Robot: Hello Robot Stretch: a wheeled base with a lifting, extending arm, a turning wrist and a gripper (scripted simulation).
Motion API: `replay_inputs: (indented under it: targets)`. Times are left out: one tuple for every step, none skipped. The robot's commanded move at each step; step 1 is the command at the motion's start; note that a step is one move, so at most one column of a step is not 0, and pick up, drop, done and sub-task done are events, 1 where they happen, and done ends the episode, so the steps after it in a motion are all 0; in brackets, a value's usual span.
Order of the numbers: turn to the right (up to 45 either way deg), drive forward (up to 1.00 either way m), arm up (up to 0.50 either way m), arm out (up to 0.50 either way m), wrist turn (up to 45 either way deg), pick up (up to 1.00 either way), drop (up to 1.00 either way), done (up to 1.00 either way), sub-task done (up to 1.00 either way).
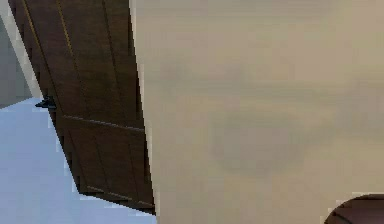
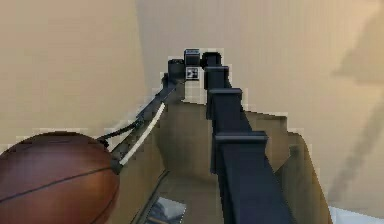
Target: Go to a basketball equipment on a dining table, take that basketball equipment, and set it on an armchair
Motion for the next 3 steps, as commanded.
replay_inputs:
  targets:
    - [0.0, 0.0, 0.0, 0.0, 45.0, 0.0, 0.0, 0.0, 0.0]
    - [0.0, 0.0, 0.0, 0.0, 45.0, 0.0, 0.0, 0.0, 0.0]
    - [0.0, 0.0, 0.0, 0.0, 42.0, 0.0, 0.0, 0.0, 0.0]
